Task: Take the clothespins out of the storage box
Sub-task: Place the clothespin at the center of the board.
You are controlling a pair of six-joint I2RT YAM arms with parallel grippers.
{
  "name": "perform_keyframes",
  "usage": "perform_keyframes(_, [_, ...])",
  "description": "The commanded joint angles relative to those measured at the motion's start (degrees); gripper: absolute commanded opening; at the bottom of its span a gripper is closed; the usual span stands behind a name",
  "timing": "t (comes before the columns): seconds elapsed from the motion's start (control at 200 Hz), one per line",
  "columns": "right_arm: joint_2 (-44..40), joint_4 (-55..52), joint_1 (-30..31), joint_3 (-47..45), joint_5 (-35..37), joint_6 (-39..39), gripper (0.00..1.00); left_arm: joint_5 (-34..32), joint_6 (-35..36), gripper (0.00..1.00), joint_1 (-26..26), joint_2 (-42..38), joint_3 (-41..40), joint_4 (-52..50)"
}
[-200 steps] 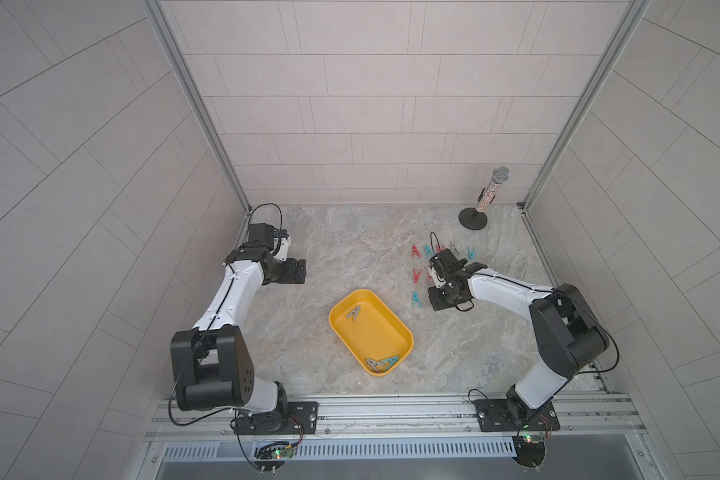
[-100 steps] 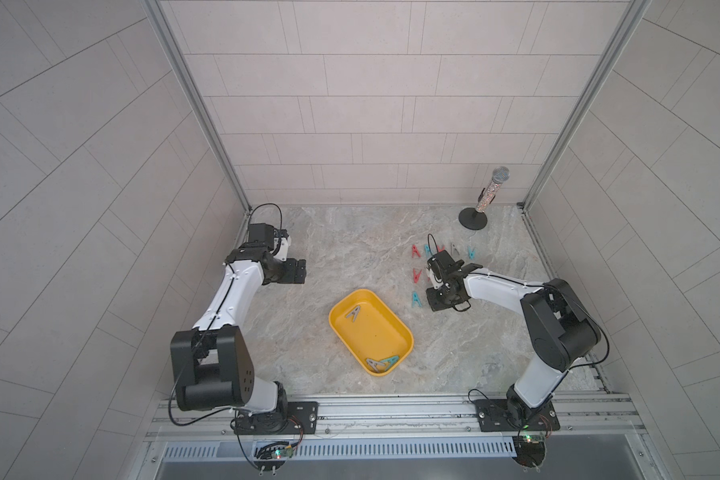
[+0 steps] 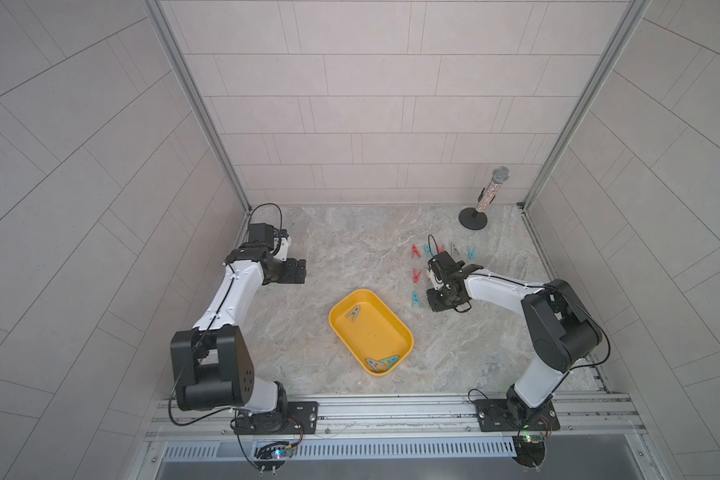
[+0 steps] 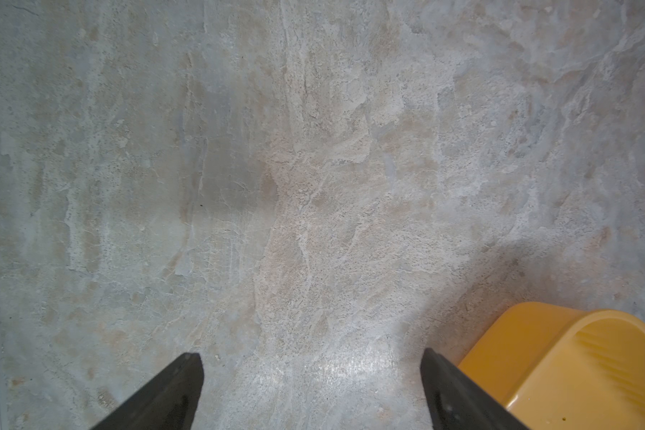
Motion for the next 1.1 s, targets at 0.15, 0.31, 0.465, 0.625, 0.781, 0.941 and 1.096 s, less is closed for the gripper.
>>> perform_keyframes(0.15, [-7.31, -4.08, -0.28, 0.81, -0.14, 0.17, 0.31, 0.29, -0.20, 0.99, 0.34, -0.79, -0.37, -0.15])
perform_keyframes(0.31, [-11.69, -4.68, -0.21, 1.92, -2.61, 0.82, 0.32, 0.27, -0.16, 0.99, 0.39, -0.77, -0.48, -0.14])
perform_keyframes(0.465, [-15.57, -4.93, 0.50, 3.11, -4.72, 3.50, 0.33, 0.10, -0.20, 0.99, 0.37, -0.75, -0.44, -0.12])
perform_keyframes(0.625, [-18.94, -4.40, 3.33, 4.20, -5.04, 7.05, 0.34, 0.02, -0.20, 0.99, 0.37, -0.78, -0.42, -0.09])
perform_keyframes(0.781, [-19.37, -3.72, 8.16, 5.79, -3.77, 9.64, 0.34, -0.36, -0.29, 0.99, 0.35, -0.68, -0.42, -0.04])
perform_keyframes(0.941, [-17.49, -3.00, 13.67, 7.80, -2.23, 11.02, 0.34, -1.18, -0.46, 0.99, 0.47, -0.80, -0.37, -0.06])
perform_keyframes(1.096, [-14.45, -2.16, 18.84, 10.17, -1.34, 11.77, 0.35, -1.49, -0.55, 0.99, 0.50, -0.94, -0.39, 0.04])
